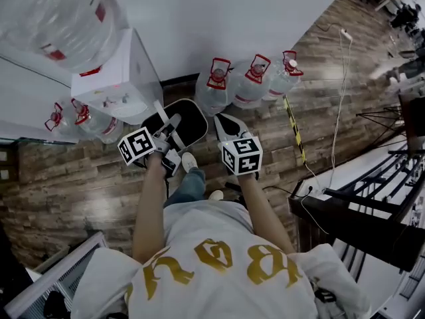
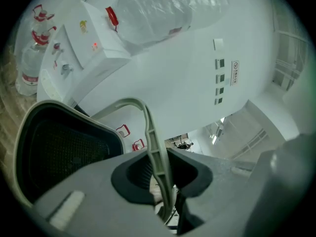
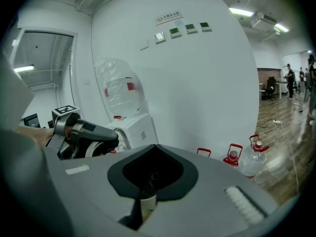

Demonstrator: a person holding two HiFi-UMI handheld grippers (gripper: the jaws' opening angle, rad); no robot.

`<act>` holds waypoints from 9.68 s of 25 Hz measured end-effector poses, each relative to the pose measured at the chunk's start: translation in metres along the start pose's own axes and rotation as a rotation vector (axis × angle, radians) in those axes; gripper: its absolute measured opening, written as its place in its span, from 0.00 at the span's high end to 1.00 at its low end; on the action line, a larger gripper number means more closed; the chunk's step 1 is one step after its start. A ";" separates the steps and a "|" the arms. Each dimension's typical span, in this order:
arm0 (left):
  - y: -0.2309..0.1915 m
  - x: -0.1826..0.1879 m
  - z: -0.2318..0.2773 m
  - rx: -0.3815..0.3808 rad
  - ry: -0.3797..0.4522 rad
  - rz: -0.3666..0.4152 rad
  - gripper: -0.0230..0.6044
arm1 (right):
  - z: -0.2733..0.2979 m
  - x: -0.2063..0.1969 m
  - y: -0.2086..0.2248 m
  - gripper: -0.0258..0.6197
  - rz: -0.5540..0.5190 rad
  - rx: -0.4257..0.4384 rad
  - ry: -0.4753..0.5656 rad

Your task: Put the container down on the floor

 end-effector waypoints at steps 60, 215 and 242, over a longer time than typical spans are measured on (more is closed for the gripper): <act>-0.093 0.138 0.230 0.159 -0.195 -0.027 0.88 | 0.223 0.018 0.174 0.92 0.052 0.070 -0.251; -0.285 0.127 0.292 0.751 -0.166 0.460 0.96 | 0.331 -0.122 0.187 0.92 -0.020 0.207 -0.452; -0.067 0.167 0.203 0.471 0.073 0.618 0.96 | 0.218 0.025 0.165 0.92 -0.088 0.112 -0.241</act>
Point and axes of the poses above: the fingertips, and each gripper's own axes: z forward along the fingers, y to its right, x out of its top, the point moved 4 cm from there along -z, backward along the fingers, and after that the axes turned 14 degrees about x, right-handed, at the moved point
